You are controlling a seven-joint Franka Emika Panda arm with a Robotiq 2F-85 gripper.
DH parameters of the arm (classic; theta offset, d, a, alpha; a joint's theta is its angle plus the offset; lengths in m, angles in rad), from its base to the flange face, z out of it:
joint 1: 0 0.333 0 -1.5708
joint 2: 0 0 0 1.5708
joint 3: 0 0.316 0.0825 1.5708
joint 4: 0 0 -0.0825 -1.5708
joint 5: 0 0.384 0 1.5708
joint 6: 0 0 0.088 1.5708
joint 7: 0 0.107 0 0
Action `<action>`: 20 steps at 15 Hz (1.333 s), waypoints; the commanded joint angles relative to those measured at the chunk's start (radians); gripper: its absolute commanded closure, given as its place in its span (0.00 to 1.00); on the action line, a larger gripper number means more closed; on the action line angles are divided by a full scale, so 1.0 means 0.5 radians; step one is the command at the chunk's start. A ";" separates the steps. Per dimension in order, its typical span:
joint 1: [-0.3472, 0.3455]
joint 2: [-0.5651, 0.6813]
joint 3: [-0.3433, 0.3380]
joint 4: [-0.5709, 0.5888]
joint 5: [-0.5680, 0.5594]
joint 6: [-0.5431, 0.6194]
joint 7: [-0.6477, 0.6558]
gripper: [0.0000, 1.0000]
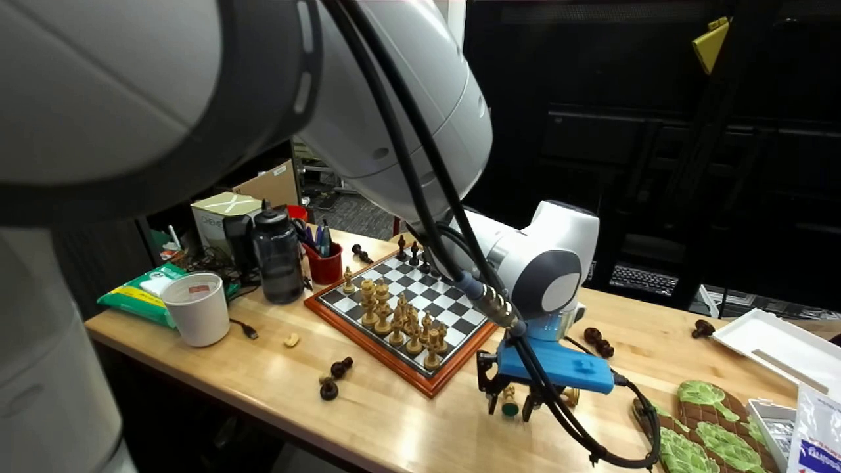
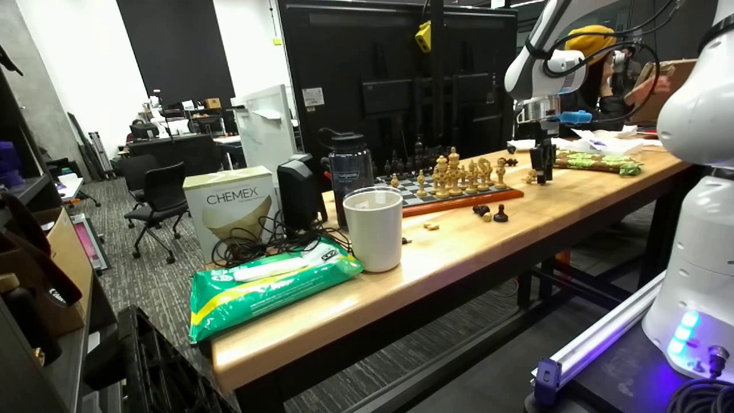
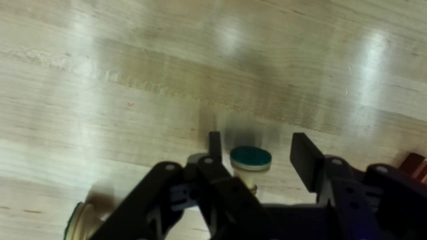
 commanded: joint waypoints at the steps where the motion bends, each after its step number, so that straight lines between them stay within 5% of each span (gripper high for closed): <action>1: -0.020 -0.025 0.004 -0.004 0.019 -0.027 -0.069 0.73; 4: -0.014 -0.042 0.009 -0.014 0.016 -0.036 -0.048 0.94; 12: 0.000 -0.138 0.018 -0.008 0.243 -0.132 0.150 0.92; 17: 0.021 -0.196 0.021 0.006 0.359 -0.064 0.551 0.92; 18: 0.016 -0.127 0.012 0.026 0.333 -0.074 0.419 0.69; 20: 0.023 -0.143 0.012 0.033 0.333 -0.074 0.505 0.69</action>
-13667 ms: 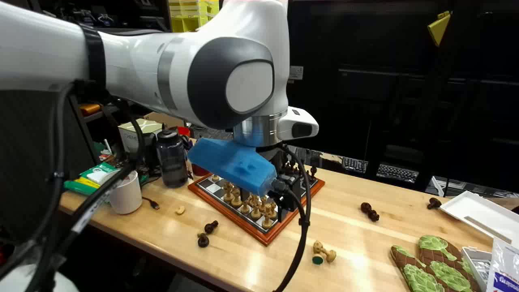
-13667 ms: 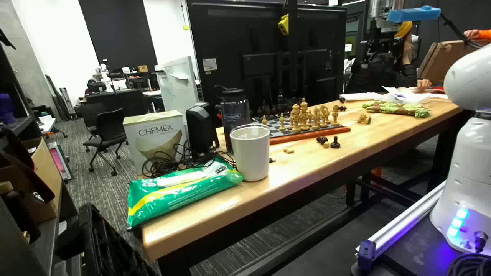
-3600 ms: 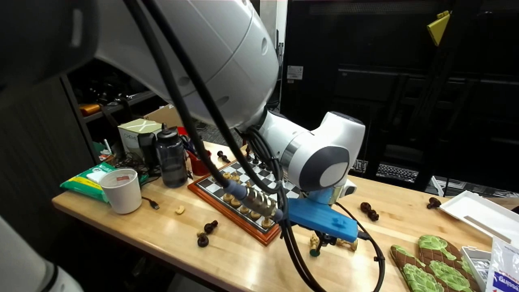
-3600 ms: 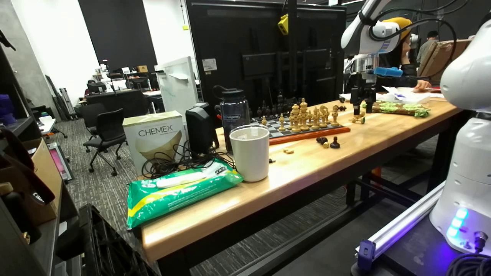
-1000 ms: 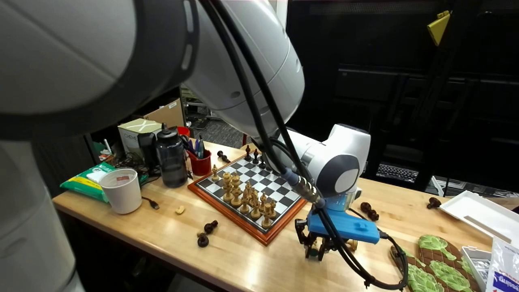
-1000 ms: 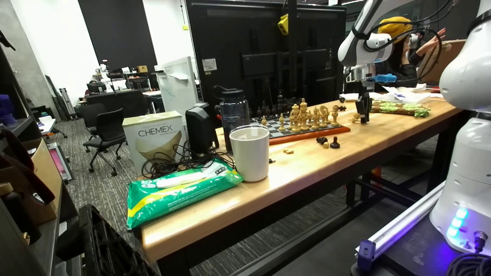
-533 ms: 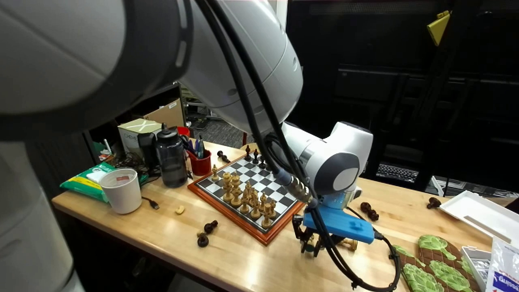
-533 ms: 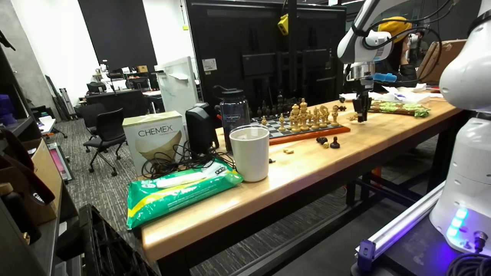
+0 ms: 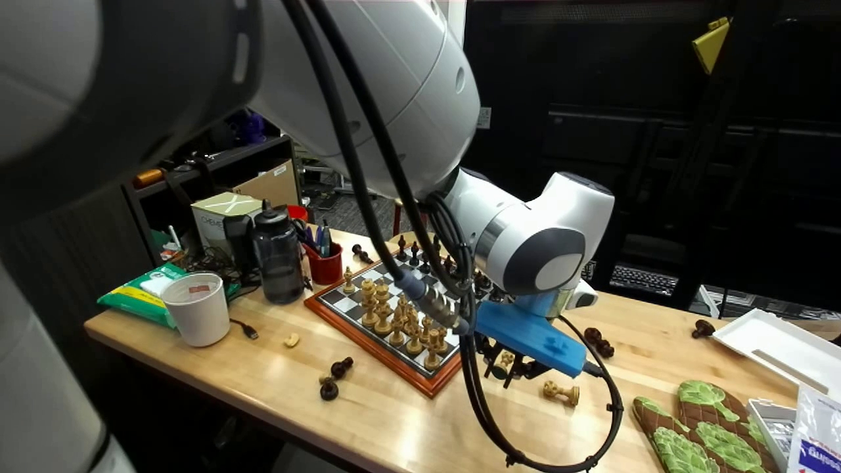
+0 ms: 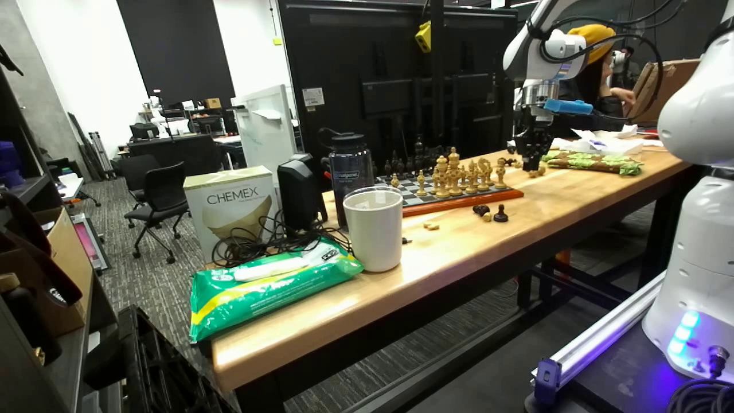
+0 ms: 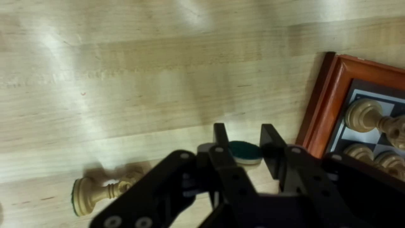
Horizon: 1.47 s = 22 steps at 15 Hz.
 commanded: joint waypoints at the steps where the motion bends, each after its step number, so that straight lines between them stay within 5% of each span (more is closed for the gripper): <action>1: 0.007 -0.003 -0.006 0.003 -0.001 -0.004 0.014 0.69; 4: 0.007 -0.003 -0.006 0.004 -0.001 -0.004 0.028 0.69; 5: 0.007 -0.003 -0.006 0.004 -0.001 -0.004 0.031 0.92; 12: -0.016 0.286 0.029 0.297 0.638 -0.031 0.008 0.92; 16: -0.011 0.409 0.041 0.408 0.649 0.124 0.382 0.92; 22: 0.061 0.417 -0.016 0.395 0.228 0.332 1.287 0.92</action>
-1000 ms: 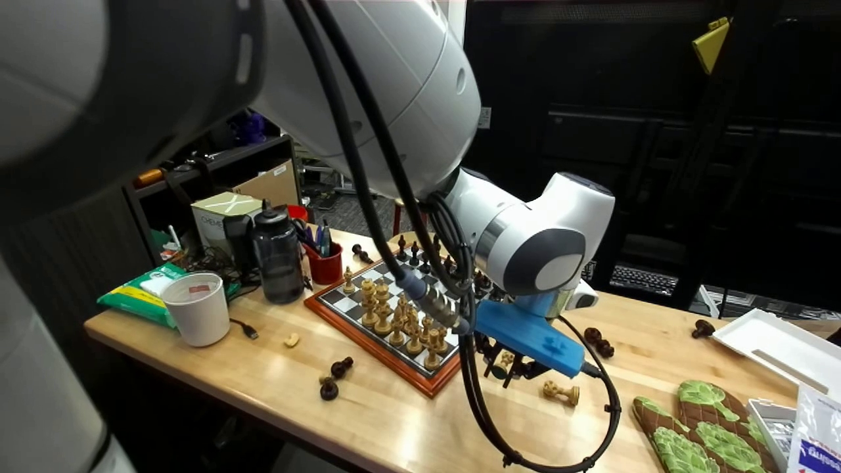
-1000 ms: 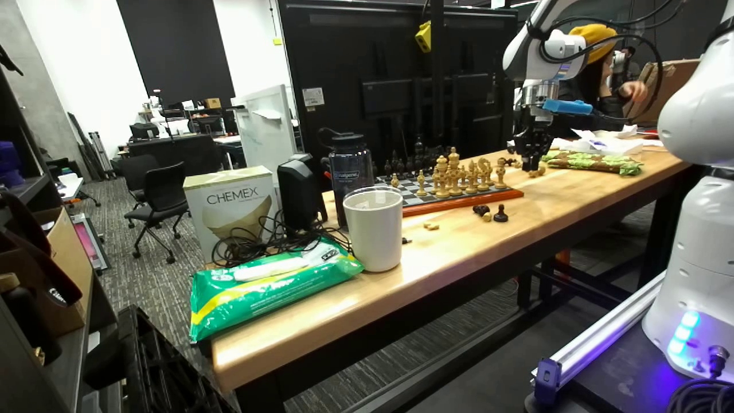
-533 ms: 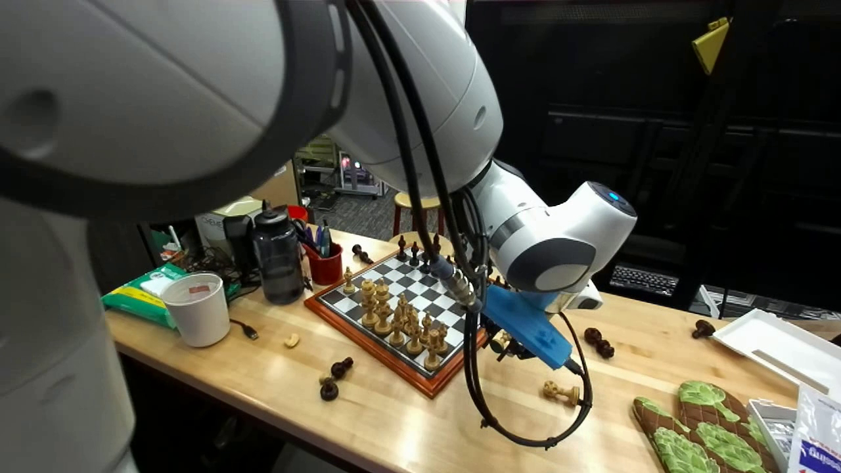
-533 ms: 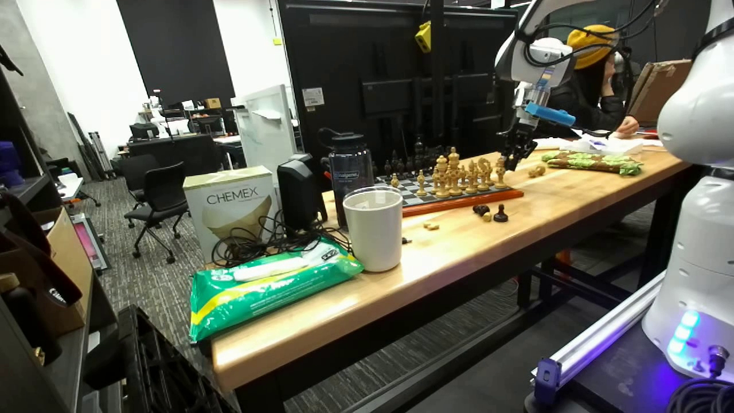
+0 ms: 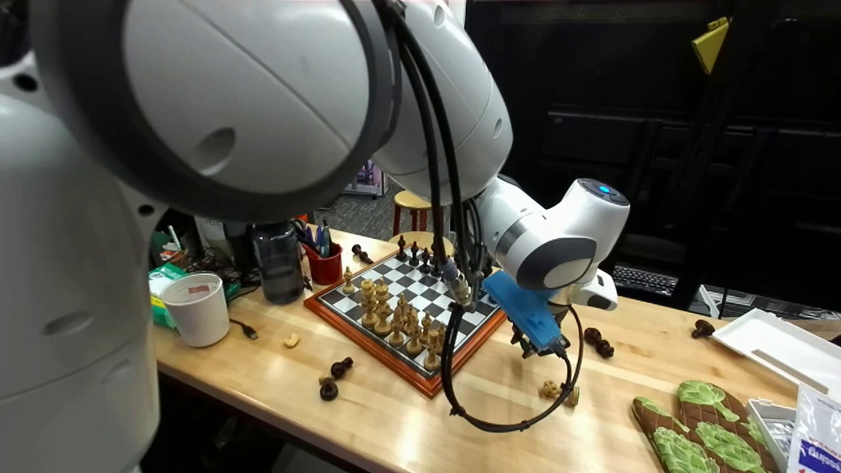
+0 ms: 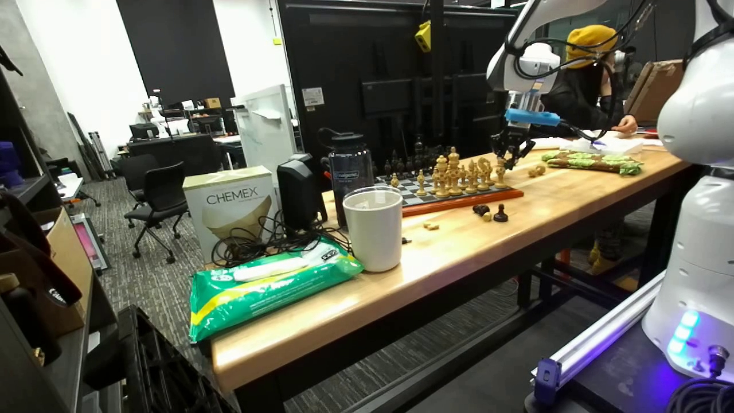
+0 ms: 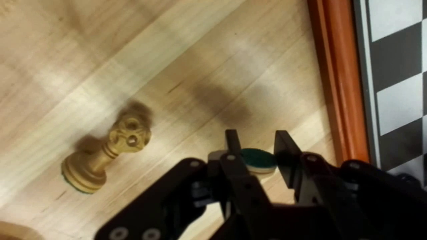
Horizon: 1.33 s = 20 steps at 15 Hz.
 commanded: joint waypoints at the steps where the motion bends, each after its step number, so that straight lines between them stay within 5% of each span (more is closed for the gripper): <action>1: 0.064 -0.031 -0.049 -0.023 -0.254 0.038 0.550 0.92; 3: 0.095 -0.045 -0.065 -0.021 -0.373 -0.062 0.862 0.92; 6: 0.103 -0.048 -0.039 -0.007 -0.406 -0.119 0.971 0.92; 7: 0.077 0.000 -0.031 0.003 -0.365 -0.058 0.885 0.69; 13: 0.088 -0.001 -0.029 0.005 -0.365 -0.078 0.915 0.69; 14: 0.088 -0.001 -0.029 0.005 -0.365 -0.078 0.916 0.92; 20: 0.102 0.058 -0.038 0.081 -0.299 -0.136 1.173 0.92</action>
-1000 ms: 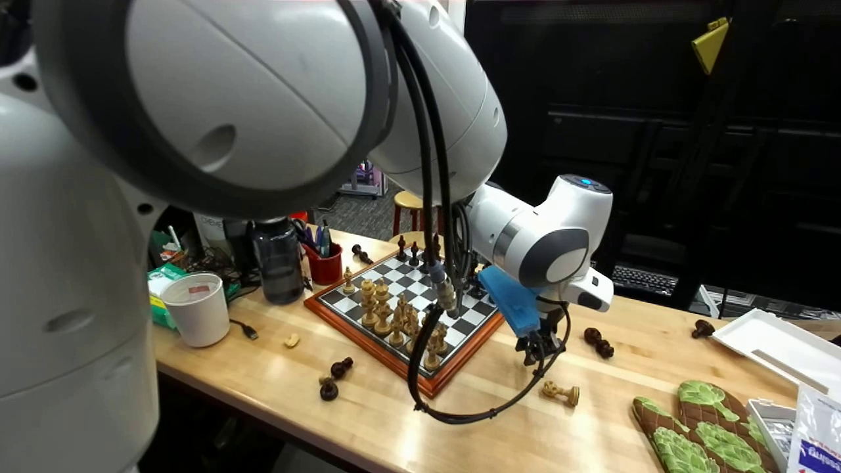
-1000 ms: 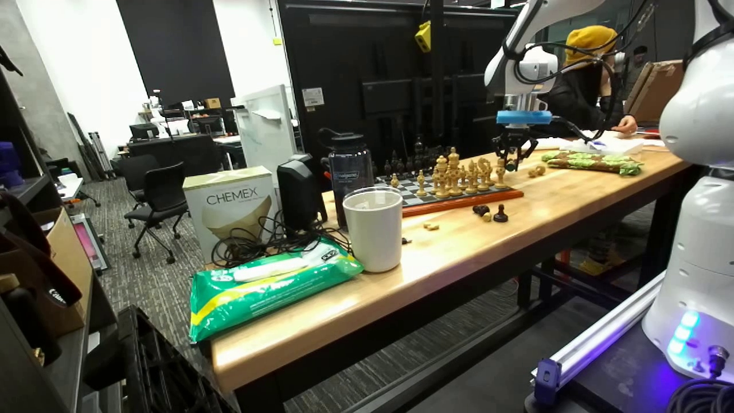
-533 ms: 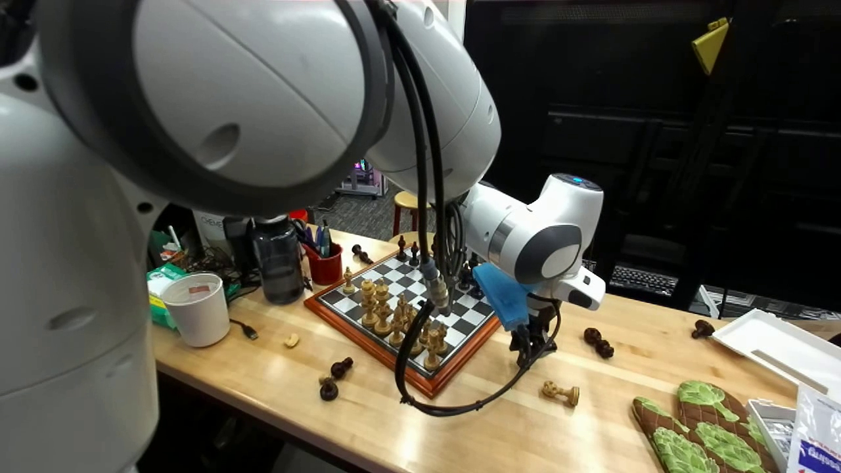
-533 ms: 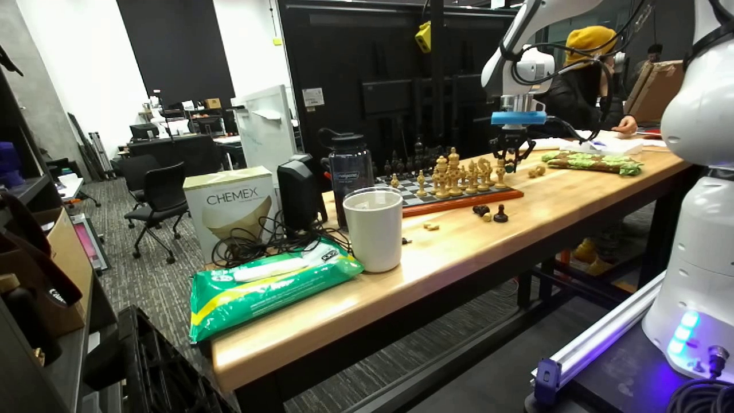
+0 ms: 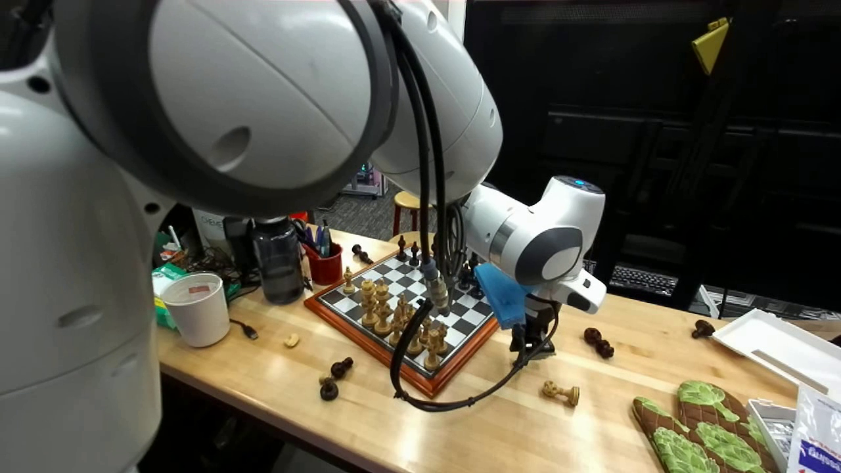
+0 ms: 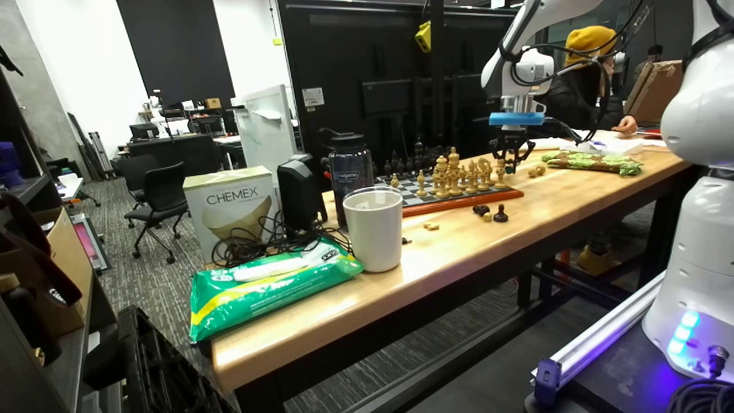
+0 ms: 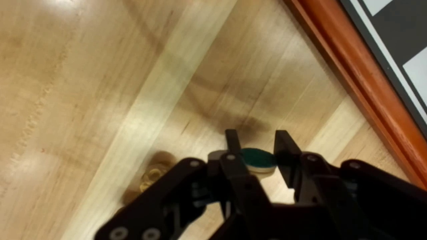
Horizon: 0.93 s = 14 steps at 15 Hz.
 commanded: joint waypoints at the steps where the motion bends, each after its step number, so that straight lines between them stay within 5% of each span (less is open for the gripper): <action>1: 0.016 0.050 -0.009 0.081 0.057 -0.067 0.216 0.92; 9: 0.014 0.151 0.024 0.187 0.274 -0.099 0.497 0.92; 10: 0.019 0.159 0.021 0.191 0.278 -0.092 0.530 0.84; 12: 0.014 0.174 0.025 0.204 0.290 -0.110 0.556 0.44; 14: 0.009 0.176 0.029 0.205 0.292 -0.120 0.552 0.34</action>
